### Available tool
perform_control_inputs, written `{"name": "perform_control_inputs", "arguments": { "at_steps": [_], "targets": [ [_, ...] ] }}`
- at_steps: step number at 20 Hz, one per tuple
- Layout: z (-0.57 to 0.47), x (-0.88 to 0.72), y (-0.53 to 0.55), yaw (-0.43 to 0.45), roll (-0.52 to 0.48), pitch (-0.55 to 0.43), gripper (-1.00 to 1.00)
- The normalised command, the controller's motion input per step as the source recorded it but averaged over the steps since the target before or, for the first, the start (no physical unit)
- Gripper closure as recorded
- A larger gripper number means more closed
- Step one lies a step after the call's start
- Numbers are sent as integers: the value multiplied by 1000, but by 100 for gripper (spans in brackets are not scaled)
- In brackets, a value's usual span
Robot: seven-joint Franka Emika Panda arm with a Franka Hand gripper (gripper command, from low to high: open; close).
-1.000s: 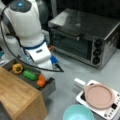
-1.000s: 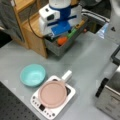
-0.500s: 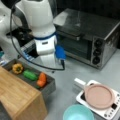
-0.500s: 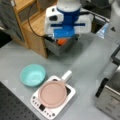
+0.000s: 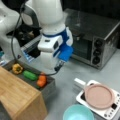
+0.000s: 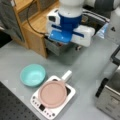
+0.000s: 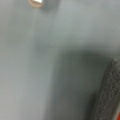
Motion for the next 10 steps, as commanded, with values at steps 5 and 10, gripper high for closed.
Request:
{"name": "perform_control_inputs", "arguments": {
  "at_steps": [5, 10],
  "targets": [
    [225, 269, 95, -228, 183, 190, -100],
    [211, 116, 79, -26, 105, 242, -100]
  ]
}}
